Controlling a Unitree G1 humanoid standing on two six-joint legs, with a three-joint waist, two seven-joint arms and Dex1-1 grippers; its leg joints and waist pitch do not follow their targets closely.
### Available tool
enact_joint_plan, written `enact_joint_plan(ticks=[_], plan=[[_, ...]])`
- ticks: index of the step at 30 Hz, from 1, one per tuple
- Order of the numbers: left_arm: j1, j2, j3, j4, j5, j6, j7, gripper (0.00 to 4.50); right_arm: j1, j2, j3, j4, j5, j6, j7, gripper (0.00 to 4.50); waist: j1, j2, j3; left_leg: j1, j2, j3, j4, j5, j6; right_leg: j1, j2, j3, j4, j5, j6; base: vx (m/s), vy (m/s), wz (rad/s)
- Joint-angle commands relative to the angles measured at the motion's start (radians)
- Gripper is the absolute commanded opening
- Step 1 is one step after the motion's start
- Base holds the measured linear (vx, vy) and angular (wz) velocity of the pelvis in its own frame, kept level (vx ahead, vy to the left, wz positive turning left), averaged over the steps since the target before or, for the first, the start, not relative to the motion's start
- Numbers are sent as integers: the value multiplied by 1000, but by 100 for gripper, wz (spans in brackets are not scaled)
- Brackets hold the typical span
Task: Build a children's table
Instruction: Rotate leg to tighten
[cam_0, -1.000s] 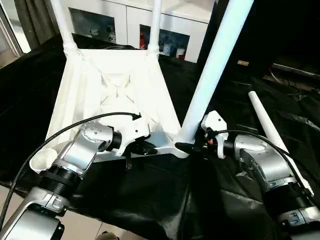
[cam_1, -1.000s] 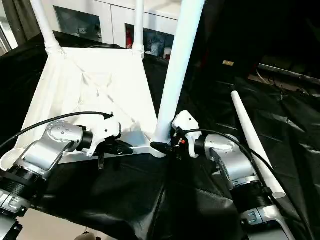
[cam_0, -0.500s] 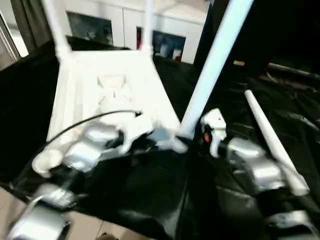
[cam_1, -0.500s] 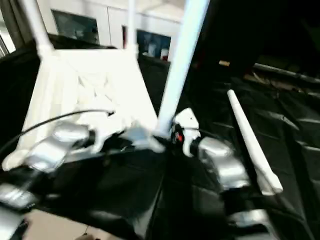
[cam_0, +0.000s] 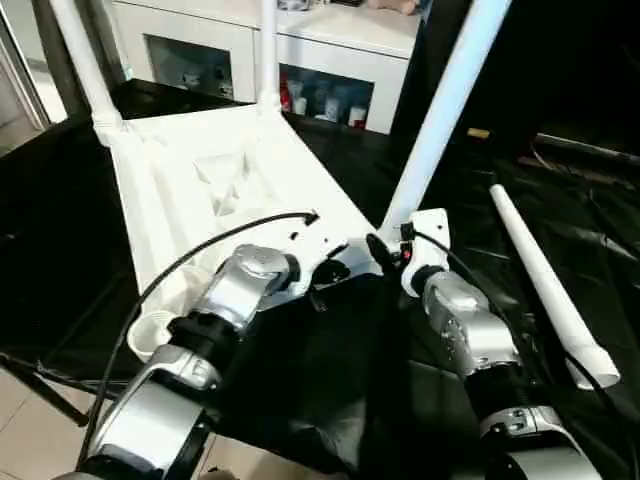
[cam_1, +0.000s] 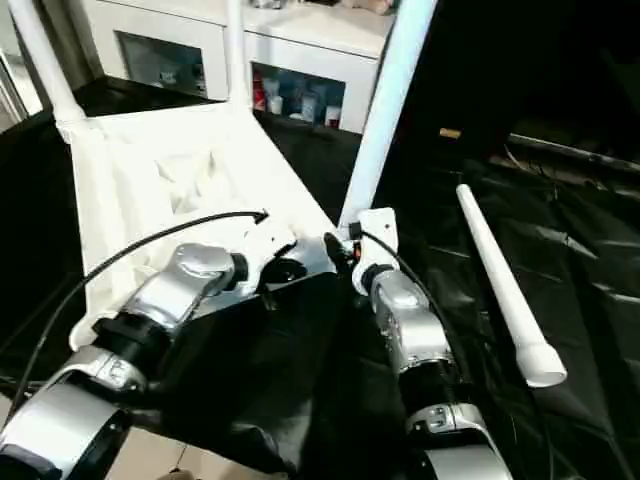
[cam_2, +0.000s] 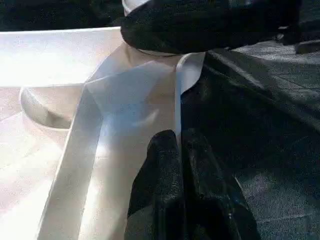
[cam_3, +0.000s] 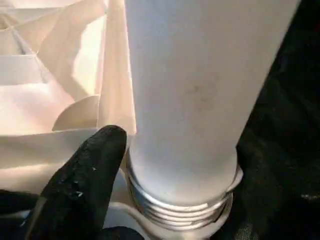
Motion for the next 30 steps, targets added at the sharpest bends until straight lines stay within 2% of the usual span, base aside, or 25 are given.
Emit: enact_joint_plan(ticks=[1, 3, 4, 5, 6, 7, 8, 10, 11, 13, 14, 16, 17, 18, 19, 22, 24, 26, 30], plan=[[-4, -1, -16, -28, -26, -57, -49, 0, 13, -11, 51, -22, 19, 15, 105, 351, -2, 9, -59, -2, -15, 16, -82, -336, 38, 55, -21, 15, -76, -419, -116, 0, 0, 0], [11, 25, -19, -47, -32, -76, -89, 0, 25, -54, 66, -56, 24, 18, 178, 351, 2, 10, -59, -1, -15, 18, -81, -327, 42, 55, -23, 16, -77, -427, -119, 0, 0, 0], [18, 37, -18, -56, -32, -73, -103, 0, 33, -76, 66, -80, 40, 23, 224, 351, 2, 1, -60, -4, -15, 19, -81, -311, 47, 58, -23, 16, -77, -428, -118, 0, 0, 0], [22, 44, -17, -61, -31, -69, -112, 0, 39, -91, 64, -96, 51, 27, 256, 351, 7, 5, -61, -3, -13, 20, -81, -290, 53, 60, -25, 18, -74, -409, -125, 0, 0, 0], [32, 60, -18, -72, -35, -78, -139, 0, 47, -123, 68, -119, 61, 27, 311, 351, 8, -4, -61, -4, -11, 22, -80, -270, 59, 60, -23, 19, -72, -387, -134, 0, 0, 0], [58, 90, -21, -108, -54, -107, -207, 0, 61, -188, 89, -151, 66, 20, 415, 351, 11, -1, -62, -5, -9, 20, -81, -260, 62, 63, -25, 19, -67, -374, -141, 0, 0, 0], [66, 99, -22, -121, -61, -121, -231, 0, 65, -208, 95, -158, 64, 16, 448, 351, 13, -1, -61, -9, -5, 20, -81, -244, 69, 65, -27, 21, -62, -347, -150, 0, 0, 0], [76, 110, -24, -139, -70, -119, -255, 0, 67, -224, 101, -161, 62, 13, 476, 351, 10, 0, -61, -8, -6, 23, -80, -237, 70, 60, -25, 23, -58, -321, -167, 0, 0, 0], [103, 141, -34, -185, -85, -128, -315, 0, 68, -255, 110, -172, 67, 13, 535, 351, 11, 0, -64, -9, -5, 21, -78, -231, 67, 64, -27, 23, -53, -309, -177, 0, 0, 0], [119, 160, -39, -215, -96, -125, -352, 0, 68, -275, 119, -180, 72, 16, 576, 351, 9, 1, -63, -10, -4, 22, -78, -214, 67, 62, -26, 25, -49, -282, -189, 0, 0, 0], [126, 171, -40, -230, -102, -125, -369, 0, 68, -284, 126, -183, 70, 13, 594, 351, 13, 5, -63, -2, -3, 26, -75, -217, 70, 54, -25, 28, -47, -262, -202, 0, 0, 0], [139, 189, -41, -253, -111, -129, -396, 0, 68, -296, 136, -187, 67, 9, 617, 351, 14, 4, -64, -7, -4, 25, -75, -201, 70, 60, -23, 28, -40, -233, -211, 0, 0, 0], [143, 194, -41, -261, -112, -128, -404, 0, 68, -299, 138, -191, 68, 13, 626, 351, 16, 4, -65, -6, -3, 25, -75, -189, 69, 60, -24, 29, -36, -208, -217, 0, 0, 0], [146, 199, -38, -268, -113, -128, -409, 0, 68, -303, 139, -191, 73, 16, 637, 351, 17, 5, -64, -4, -4, 27, -75, -184, 68, 59, -22, 29, -37, -202, -218, 0, 0, 0], [150, 206, -33, -277, -114, -127, -415, 0, 65, -307, 140, -187, 78, 20, 647, 326, 16, 0, -64, -4, -3, 27, -74, -186, 68, 61, -23, 29, -36, -204, -218, 0, 0, 0], [152, 210, -31, -280, -112, -126, -415, 0, 62, -306, 141, -178, 73, 17, 649, 315, 17, 2, -61, -5, -4, 27, -77, -215, 54, 59, -25, 29, -43, -273, -195, 0, 0, 0], [154, 212, -29, -285, -109, -125, -413, 0, 61, -306, 143, -174, 70, 13, 655, 284, 17, 1, -60, -5, -5, 26, -78, -222, 49, 60, -26, 29, -45, -295, -185, 0, 0, 0], [156, 214, -24, -289, -106, -119, -407, 0, 61, -302, 148, -170, 65, 9, 660, 277, 18, -2, -61, -5, -5, 26, -77, -220, 45, 59, -26, 29, -46, -307, -174, 0, 0, 0], [143, 206, -11, -270, -96, -103, -364, 0, 66, -286, 142, -170, 68, 23, 639, 271, 17, -1, -61, -6, -5, 26, -78, -208, 47, 58, -24, 29, -44, -291, -176, 0, 0, 0]])
